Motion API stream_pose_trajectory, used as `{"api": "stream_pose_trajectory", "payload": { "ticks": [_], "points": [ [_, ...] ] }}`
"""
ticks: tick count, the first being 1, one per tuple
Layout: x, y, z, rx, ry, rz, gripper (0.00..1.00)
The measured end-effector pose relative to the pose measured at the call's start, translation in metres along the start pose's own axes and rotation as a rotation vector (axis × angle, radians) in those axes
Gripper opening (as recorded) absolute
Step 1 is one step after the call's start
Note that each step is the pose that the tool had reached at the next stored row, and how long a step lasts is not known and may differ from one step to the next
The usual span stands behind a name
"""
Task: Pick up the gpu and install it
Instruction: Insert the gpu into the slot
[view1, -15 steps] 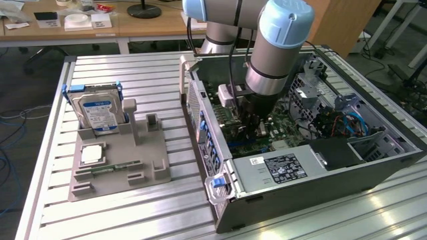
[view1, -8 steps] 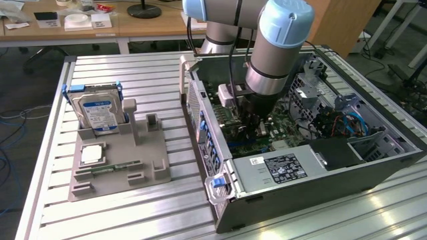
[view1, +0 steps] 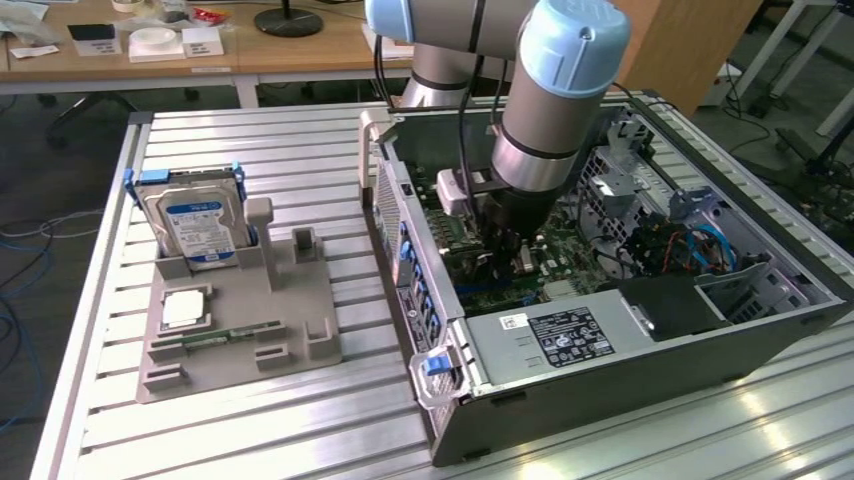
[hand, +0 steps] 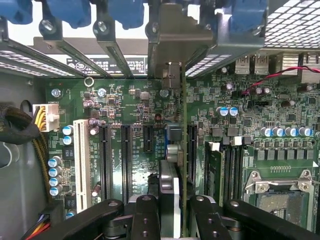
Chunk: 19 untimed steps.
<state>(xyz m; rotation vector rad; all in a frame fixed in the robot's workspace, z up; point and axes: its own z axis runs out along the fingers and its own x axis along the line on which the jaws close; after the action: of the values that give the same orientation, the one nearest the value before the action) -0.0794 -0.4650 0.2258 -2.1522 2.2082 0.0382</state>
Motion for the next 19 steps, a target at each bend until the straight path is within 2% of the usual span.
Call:
{"api": "stream_pose_trajectory", "payload": {
  "ticks": [15,19],
  "points": [
    [0.0007,0.0001,0.0064,-0.0011,0.0005,0.0,0.28],
    [0.0001,-0.0001,0.0038,0.0002,-0.0024,0.0,0.28]
  ]
}}
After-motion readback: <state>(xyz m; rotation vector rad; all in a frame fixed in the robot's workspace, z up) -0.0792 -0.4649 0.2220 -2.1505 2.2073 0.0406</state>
